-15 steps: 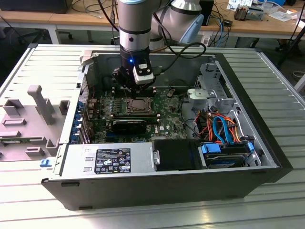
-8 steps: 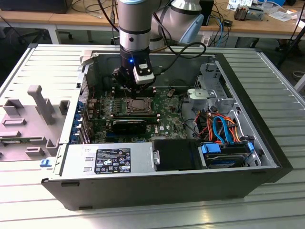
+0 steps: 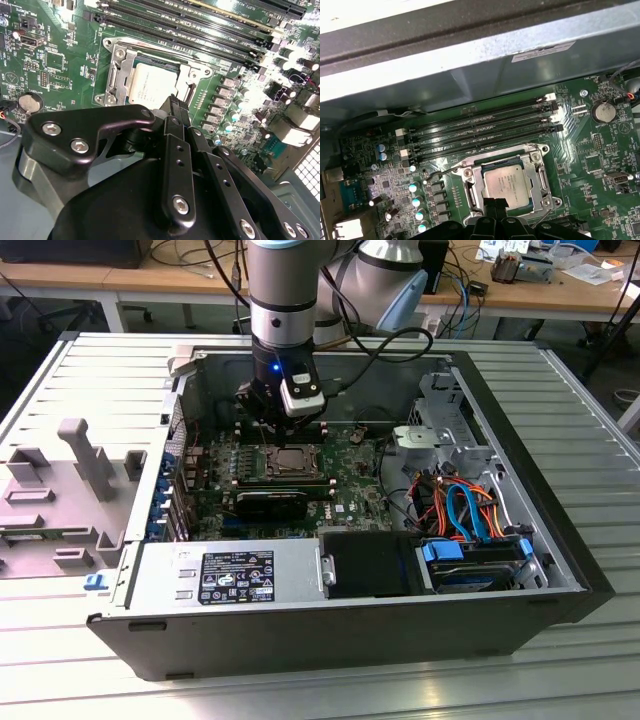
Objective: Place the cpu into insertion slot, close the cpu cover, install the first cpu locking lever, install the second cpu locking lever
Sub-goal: 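Install the first cpu locking lever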
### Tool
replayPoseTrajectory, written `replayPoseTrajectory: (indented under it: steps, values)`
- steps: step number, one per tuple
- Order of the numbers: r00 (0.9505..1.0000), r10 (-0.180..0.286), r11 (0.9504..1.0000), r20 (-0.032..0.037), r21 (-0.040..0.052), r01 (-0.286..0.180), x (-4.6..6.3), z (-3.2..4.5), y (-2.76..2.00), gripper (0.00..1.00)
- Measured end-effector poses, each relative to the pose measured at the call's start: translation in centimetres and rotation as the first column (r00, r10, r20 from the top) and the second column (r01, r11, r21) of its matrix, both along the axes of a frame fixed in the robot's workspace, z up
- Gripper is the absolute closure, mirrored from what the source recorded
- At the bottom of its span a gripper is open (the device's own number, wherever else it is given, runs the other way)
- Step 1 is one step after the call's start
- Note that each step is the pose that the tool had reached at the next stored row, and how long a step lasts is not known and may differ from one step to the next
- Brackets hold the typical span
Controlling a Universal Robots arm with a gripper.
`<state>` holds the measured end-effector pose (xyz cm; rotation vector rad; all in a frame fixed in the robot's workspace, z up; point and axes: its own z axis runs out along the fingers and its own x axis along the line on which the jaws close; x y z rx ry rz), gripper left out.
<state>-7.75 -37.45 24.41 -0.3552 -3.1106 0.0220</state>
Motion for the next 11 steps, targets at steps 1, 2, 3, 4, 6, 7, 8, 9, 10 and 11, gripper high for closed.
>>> replayPoseTrajectory:
  steps: [1,2,3,4,6,7,8,9,10,11]
  values:
    - [1.0,0.002,1.0,0.0,0.0,-0.002,0.0,0.0,0.0,0.89]
    - [1.0,0.003,1.0,0.0,0.0,-0.003,0.0,0.0,0.0,0.89]
    - [1.0,0.004,1.0,0.0,0.0,-0.004,0.0,0.0,0.0,0.89]
    - [1.0,0.007,1.0,0.0,0.0,-0.007,0.0,0.0,0.0,0.89]
    - [0.9999,0.01,0.9999,0.0,0.0,-0.01,0.0,0.0,0.0,0.89]
    - [0.9999,0.012,0.9999,0.0,0.0,-0.012,0.0,0.0,0.0,0.89]
    - [0.9999,0.013,0.9999,0.0,0.0,-0.013,0.0,0.0,0.0,0.89]
    - [0.9999,0.014,0.9999,0.0,0.0,-0.014,0.0,0.0,0.0,0.89]
    - [0.9999,0.016,0.9999,0.0,0.0,-0.016,0.0,0.0,0.0,0.89]
    - [0.9998,0.017,0.9998,0.0,0.0,-0.017,0.0,0.0,0.0,0.89]
